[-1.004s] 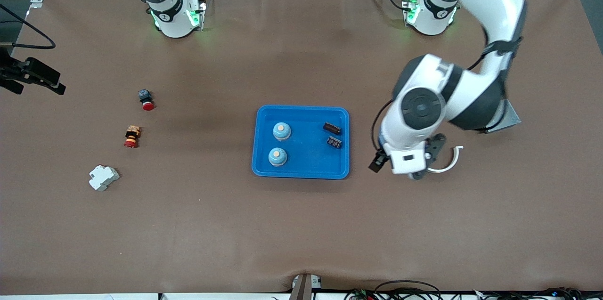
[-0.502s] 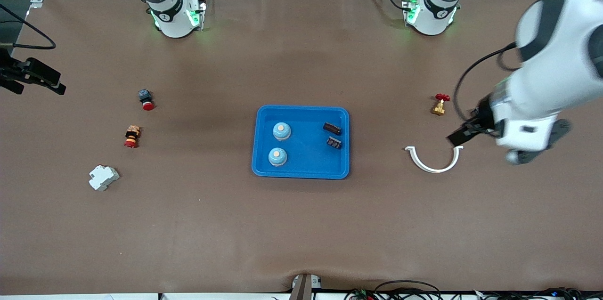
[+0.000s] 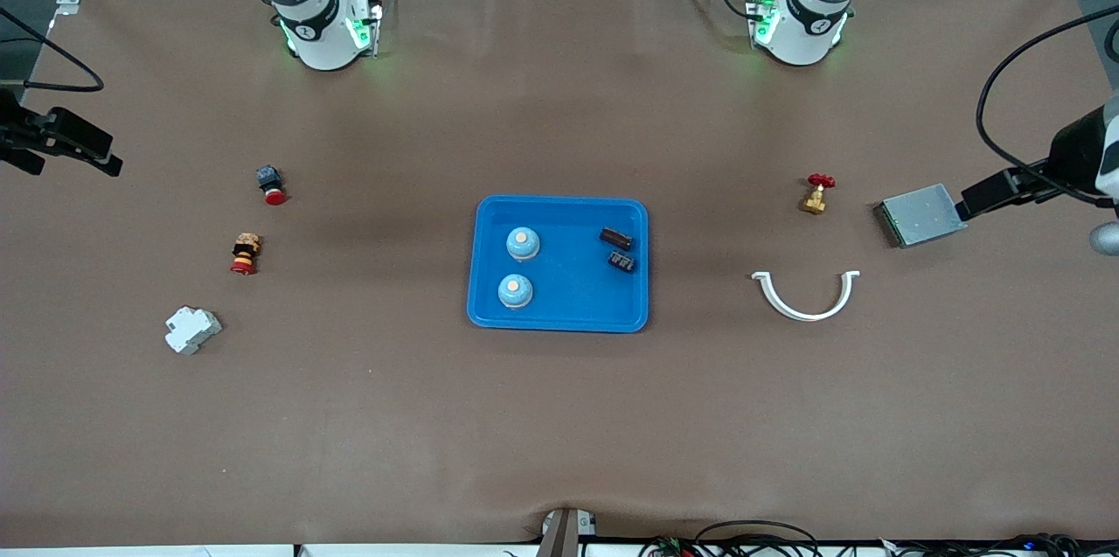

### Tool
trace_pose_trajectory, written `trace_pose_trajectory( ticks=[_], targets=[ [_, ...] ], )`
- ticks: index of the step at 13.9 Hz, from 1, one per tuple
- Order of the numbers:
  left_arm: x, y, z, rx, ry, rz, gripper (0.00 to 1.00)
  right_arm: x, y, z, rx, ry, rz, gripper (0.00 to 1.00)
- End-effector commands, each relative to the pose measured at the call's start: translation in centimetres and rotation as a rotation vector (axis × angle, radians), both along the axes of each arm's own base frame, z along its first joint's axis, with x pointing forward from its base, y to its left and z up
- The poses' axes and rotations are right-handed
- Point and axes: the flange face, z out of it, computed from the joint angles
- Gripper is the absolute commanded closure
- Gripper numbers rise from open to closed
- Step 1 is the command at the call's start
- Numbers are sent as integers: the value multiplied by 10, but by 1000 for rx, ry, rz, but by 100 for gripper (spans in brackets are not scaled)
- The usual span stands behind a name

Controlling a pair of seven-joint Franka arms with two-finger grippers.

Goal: Place electrolytic capacitor and blue bell in tray

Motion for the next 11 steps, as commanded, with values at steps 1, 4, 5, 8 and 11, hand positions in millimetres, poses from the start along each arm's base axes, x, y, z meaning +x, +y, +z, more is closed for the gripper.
trace_pose_trajectory(
  ticks=[1, 4, 5, 8, 11],
  targets=[
    [-15, -8, 16, -2, -14, -68, 0, -8, -4, 5, -11, -10, -6, 0],
    [-13, -3, 13, -16, -9, -66, 0, -8, -3, 4, -12, -5, -4, 0],
    [-12, -7, 11, -16, -6, -74, 0, -8, -3, 3, -14, 1, -2, 0],
    [-15, -16, 15, -14, -12, -99, 0, -8, -2, 4, -57, 3, 7, 0],
    [-17, -36, 16, -5, -17, -133, 0, -7, -3, 4, -57, 0, 2, 0]
  ],
)
